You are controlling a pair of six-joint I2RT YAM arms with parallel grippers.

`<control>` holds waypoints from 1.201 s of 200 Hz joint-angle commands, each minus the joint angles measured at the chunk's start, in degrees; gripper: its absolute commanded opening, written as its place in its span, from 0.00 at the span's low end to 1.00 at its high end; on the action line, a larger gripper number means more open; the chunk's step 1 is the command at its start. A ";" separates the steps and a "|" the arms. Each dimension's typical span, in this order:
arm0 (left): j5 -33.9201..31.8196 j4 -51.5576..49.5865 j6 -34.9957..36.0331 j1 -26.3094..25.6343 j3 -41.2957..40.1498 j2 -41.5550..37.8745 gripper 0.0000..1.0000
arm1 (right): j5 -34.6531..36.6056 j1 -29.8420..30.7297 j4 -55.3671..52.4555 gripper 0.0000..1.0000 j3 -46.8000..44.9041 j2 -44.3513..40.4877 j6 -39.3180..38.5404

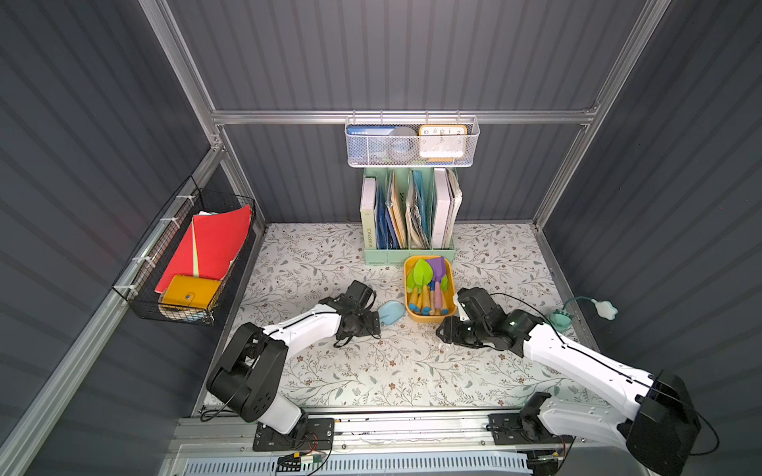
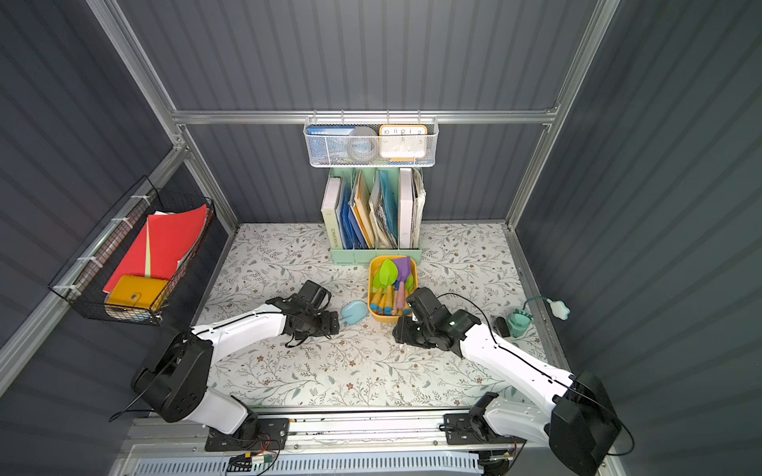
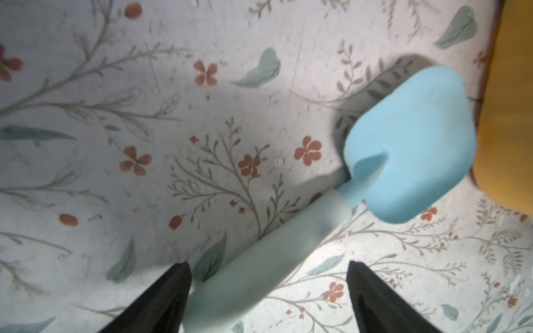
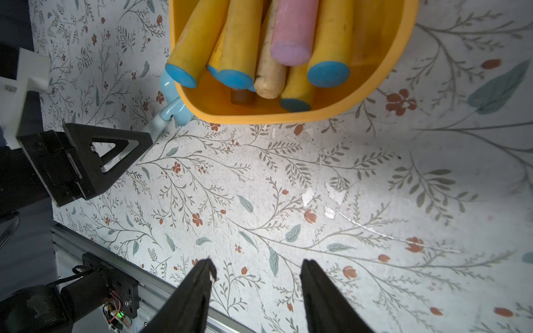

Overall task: Put the shovel into the storage box
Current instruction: Pick up the shovel from the center of the board.

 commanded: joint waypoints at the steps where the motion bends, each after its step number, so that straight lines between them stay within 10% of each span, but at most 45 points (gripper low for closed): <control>1: 1.86 -0.21 -0.93 -0.10 -1.34 -1.07 0.89 | -0.45 0.00 0.48 0.55 0.27 0.38 0.16; 240: -8.11 -3.59 -7.11 -10.89 2.90 -0.22 0.12 | 2.05 0.02 0.21 0.55 -1.63 -2.90 1.48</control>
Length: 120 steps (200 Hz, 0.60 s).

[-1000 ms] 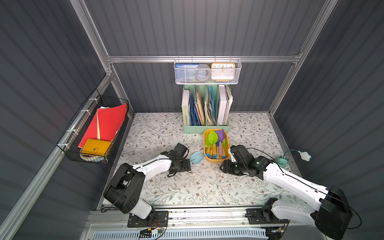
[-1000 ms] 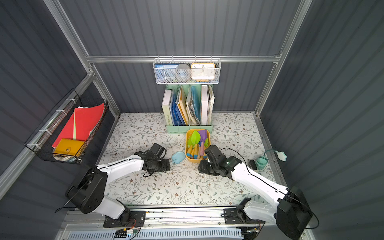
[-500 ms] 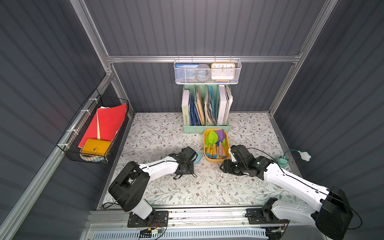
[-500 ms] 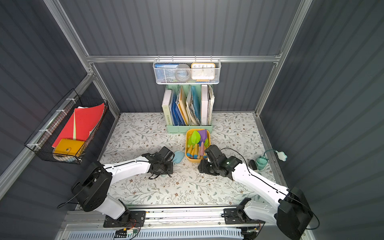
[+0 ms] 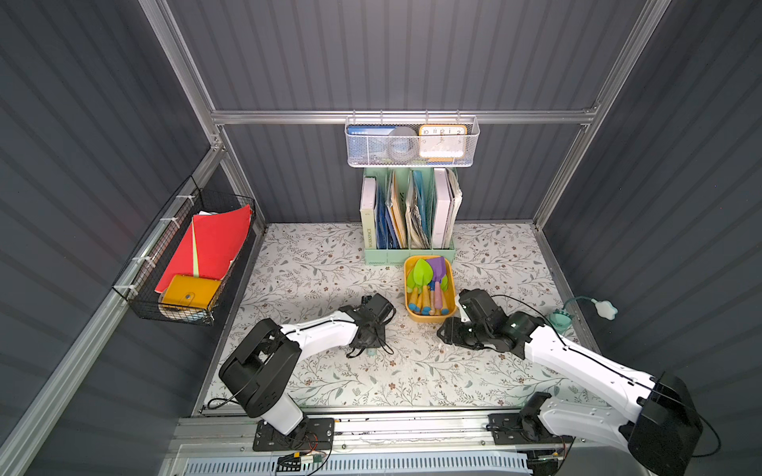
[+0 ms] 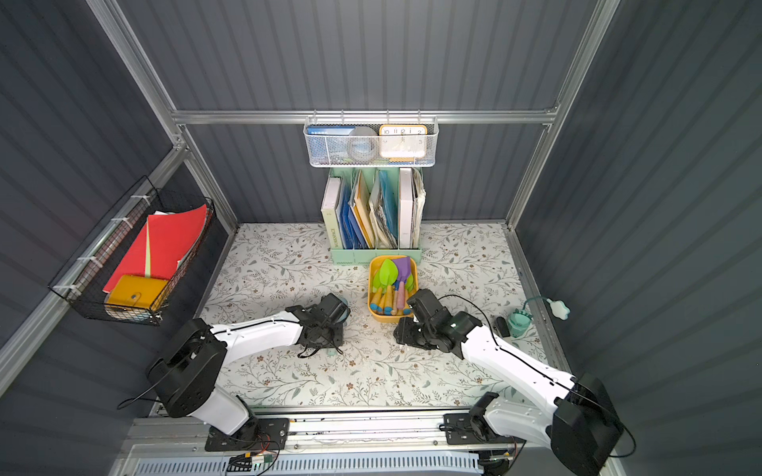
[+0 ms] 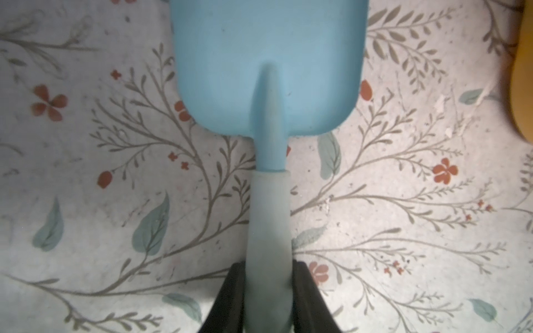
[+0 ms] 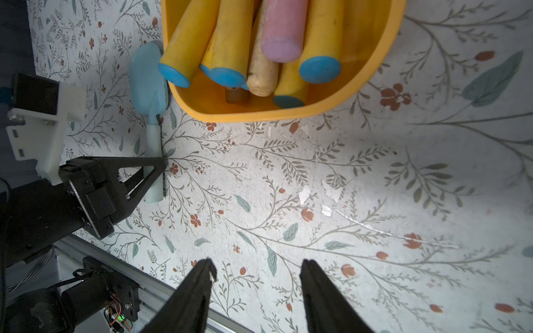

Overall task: Put the shovel into the storage box
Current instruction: Pick up the shovel from the center of the board.

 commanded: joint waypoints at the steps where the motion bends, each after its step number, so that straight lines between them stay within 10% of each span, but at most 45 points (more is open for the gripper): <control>1: -0.99 -2.29 -1.06 -0.17 2.05 -3.11 0.12 | 1.37 0.00 -0.27 0.55 -0.44 -1.42 0.32; 120: 1.17 -7.11 -2.58 -0.27 20.44 -1.92 0.02 | 4.95 -1.85 -4.59 0.56 -1.55 -9.27 0.24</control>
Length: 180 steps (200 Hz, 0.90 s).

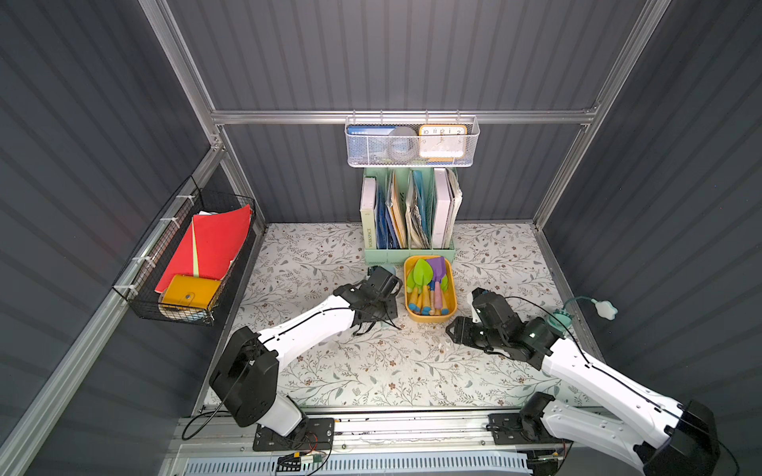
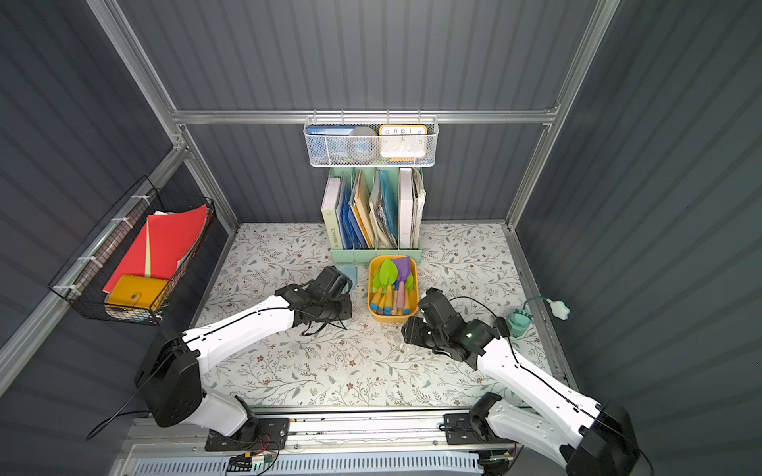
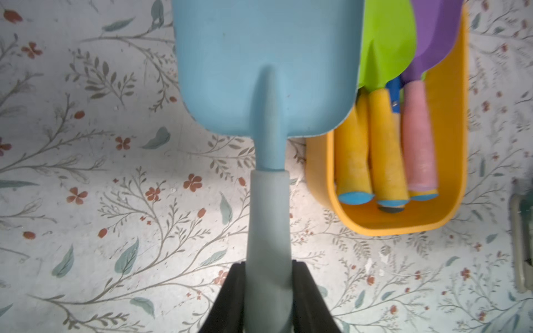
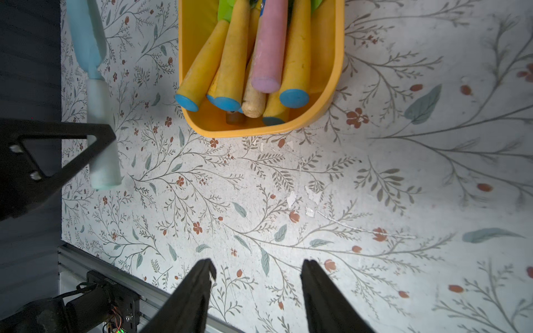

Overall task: Put the shovel into the storage box
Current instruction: Place the shovel in the storage box.

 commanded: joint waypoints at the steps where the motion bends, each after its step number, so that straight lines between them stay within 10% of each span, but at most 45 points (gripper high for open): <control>1: 0.21 -2.10 -1.02 -0.22 3.64 1.36 0.02 | 0.93 -0.66 -2.40 0.56 0.10 -0.46 0.06; 180: 2.90 -1.11 -0.36 -3.34 25.59 24.43 0.01 | 0.47 -3.41 -3.23 0.56 -3.37 -4.68 0.41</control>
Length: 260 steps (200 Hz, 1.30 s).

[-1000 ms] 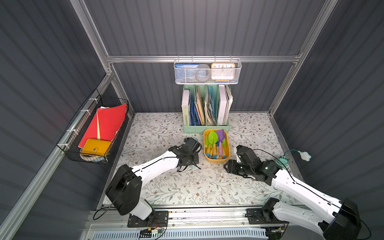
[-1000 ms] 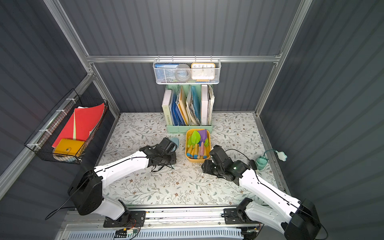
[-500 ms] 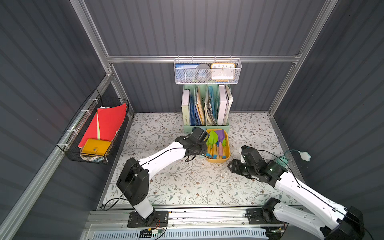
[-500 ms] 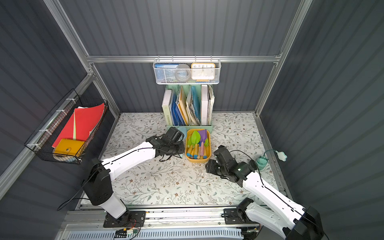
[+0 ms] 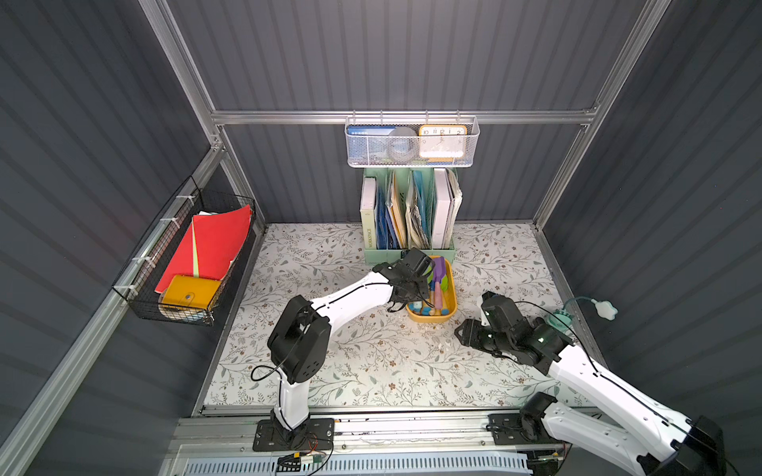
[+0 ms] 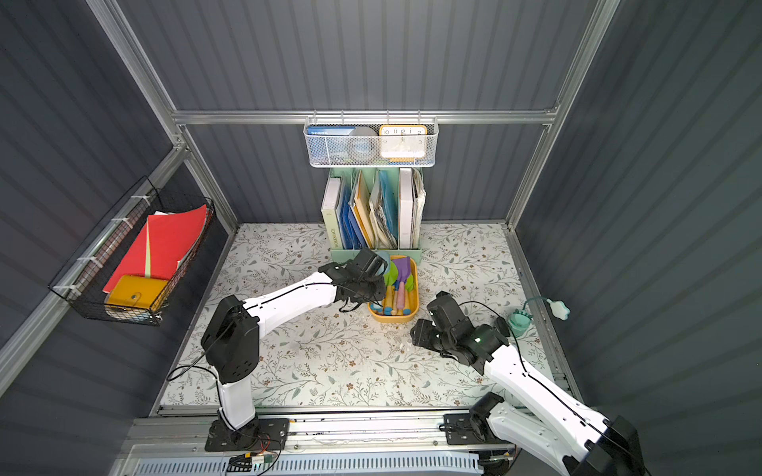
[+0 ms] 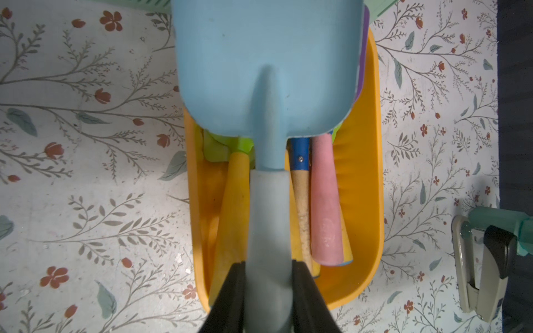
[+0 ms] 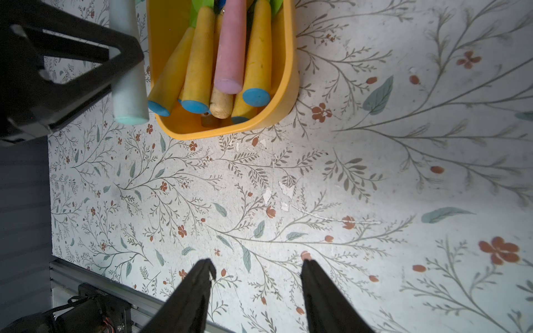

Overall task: Put the shovel into the storage box
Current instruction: Place the shovel in the storage box.

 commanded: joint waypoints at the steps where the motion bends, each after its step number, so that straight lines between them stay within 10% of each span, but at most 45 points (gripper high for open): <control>1: -0.12 -0.61 0.23 -0.04 2.34 1.92 0.01 | 0.24 -0.23 -0.71 0.56 -0.86 -0.79 0.39; 105: -0.95 -1.29 0.02 -0.01 4.56 6.70 0.03 | 0.11 -0.48 -0.41 0.56 -1.89 -1.49 0.73; 171: -4.03 -2.19 -0.94 -0.02 6.23 6.77 0.39 | -0.31 -0.63 -0.29 0.56 -2.43 -1.93 1.00; 260: -5.32 -1.91 -0.13 0.03 4.61 0.96 0.43 | -1.87 -0.66 1.16 0.56 -1.60 -0.44 0.47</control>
